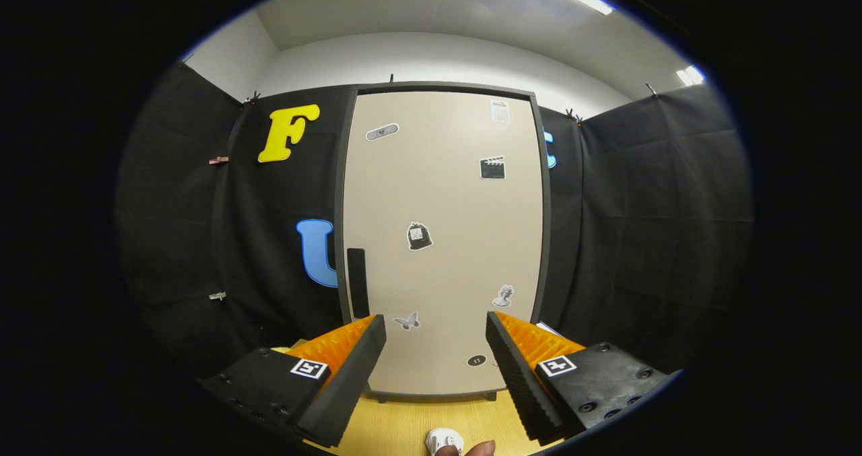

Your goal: Open the shoe cabinet door, grab the shoes and put them into the shoe cabinet, then close the shoe cabinet door.

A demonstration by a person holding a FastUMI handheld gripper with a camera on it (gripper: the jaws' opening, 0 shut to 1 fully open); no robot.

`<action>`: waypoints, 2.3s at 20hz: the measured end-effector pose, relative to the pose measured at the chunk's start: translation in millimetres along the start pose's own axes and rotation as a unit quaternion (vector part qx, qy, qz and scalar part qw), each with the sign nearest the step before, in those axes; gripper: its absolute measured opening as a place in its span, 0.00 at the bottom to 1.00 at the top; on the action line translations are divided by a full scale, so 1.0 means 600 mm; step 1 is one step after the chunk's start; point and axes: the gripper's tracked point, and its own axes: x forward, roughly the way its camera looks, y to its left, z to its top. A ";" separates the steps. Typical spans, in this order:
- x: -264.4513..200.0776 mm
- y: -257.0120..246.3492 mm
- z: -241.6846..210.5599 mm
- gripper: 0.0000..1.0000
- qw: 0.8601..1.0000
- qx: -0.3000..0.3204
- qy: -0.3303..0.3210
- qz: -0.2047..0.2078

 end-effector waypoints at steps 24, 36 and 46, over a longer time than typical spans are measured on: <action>0.324 0.206 -0.087 0.75 0.999 0.008 0.025 0.023; 0.344 0.201 -0.111 0.17 0.999 0.008 0.042 0.010; 0.209 0.194 -0.074 0.17 0.998 0.017 0.046 0.041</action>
